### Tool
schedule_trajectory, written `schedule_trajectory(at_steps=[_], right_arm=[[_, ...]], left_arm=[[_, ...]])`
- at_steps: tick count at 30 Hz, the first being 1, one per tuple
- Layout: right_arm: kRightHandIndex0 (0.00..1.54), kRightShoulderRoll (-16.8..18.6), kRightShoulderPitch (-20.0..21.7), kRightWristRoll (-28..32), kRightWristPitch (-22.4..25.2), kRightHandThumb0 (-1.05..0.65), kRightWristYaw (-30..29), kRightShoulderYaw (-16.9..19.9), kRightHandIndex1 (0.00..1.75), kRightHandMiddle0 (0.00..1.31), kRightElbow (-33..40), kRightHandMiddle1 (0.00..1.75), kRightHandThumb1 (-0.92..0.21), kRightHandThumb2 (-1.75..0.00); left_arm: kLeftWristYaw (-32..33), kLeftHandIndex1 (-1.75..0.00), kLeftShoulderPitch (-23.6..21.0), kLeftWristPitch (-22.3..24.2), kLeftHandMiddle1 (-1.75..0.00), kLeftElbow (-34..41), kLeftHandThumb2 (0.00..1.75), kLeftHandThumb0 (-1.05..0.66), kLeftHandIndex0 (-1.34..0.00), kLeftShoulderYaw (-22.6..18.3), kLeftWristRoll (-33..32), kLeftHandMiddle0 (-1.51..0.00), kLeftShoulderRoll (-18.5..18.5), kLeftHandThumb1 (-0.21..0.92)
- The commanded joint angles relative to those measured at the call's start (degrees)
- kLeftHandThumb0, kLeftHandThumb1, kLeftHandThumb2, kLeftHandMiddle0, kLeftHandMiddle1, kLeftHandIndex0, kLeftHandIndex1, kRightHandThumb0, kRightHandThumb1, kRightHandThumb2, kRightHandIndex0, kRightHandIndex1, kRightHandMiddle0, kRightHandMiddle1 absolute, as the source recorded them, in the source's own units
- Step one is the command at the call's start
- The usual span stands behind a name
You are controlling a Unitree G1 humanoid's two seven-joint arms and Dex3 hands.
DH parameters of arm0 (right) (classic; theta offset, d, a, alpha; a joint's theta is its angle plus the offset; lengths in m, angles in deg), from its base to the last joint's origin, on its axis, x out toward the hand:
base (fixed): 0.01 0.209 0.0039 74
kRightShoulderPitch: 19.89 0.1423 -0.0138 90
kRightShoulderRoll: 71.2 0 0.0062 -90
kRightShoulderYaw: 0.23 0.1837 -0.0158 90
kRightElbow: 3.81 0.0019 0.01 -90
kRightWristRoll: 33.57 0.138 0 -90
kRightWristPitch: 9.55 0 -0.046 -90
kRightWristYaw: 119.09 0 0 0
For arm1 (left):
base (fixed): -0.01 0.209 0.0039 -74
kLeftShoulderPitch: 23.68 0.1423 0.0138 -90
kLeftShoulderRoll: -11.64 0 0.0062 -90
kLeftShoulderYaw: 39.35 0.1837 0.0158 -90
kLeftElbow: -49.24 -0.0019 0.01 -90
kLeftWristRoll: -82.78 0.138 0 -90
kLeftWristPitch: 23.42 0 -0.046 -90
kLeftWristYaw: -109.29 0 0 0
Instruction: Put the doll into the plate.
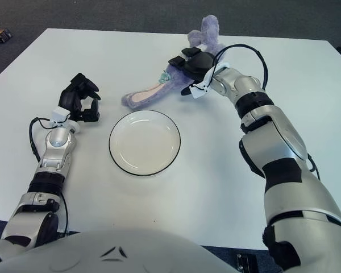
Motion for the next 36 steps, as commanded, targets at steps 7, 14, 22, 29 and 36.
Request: schedule_trajectory(at_steps=[7,14,22,29,36], right_arm=[[0.02,3.12,-1.23,-4.87,5.85,-0.91,-12.92,-4.94,0.68,0.00,-4.36,0.76,-0.92,-0.50],[0.00,5.34,-2.48,-7.66,12.43,-0.42,-26.07,-8.40,1.59,0.06,-8.46,1.44,-0.37,-1.11],[0.20,6.83,-4.23,-5.53,15.15,0.23,-34.61,-7.97,1.74,0.31,-11.19,1.72,-0.30,-1.35],[0.49,6.88,-4.52,-5.51,16.07,0.04,-35.89,-8.51,1.59,0.61,-11.82,1.74,-0.28,-1.32],[0.85,6.91,-4.76,-5.48,17.31,0.01,-36.53,-8.80,1.36,0.71,-11.97,1.75,-0.06,-1.49]], left_arm=[[0.78,-1.75,5.53,0.17,-1.75,-1.70,1.34,-0.01,-0.49,0.94,0.06,-0.51,2.15,0.31],[0.64,-1.75,5.72,0.05,-1.75,-1.46,1.34,-0.01,-0.49,1.10,-0.17,-0.51,2.23,0.31],[0.16,-1.75,5.89,-0.72,-1.75,-1.32,1.34,-0.01,-0.50,1.11,-0.76,-0.51,2.41,0.30],[0.15,-1.75,6.02,-0.81,-1.75,-1.07,1.35,-0.01,-0.50,0.98,-0.92,-0.51,2.47,0.30],[0.19,-1.75,5.93,-0.67,-1.75,-1.05,1.35,-0.01,-0.50,0.91,-1.04,-0.51,2.55,0.30]])
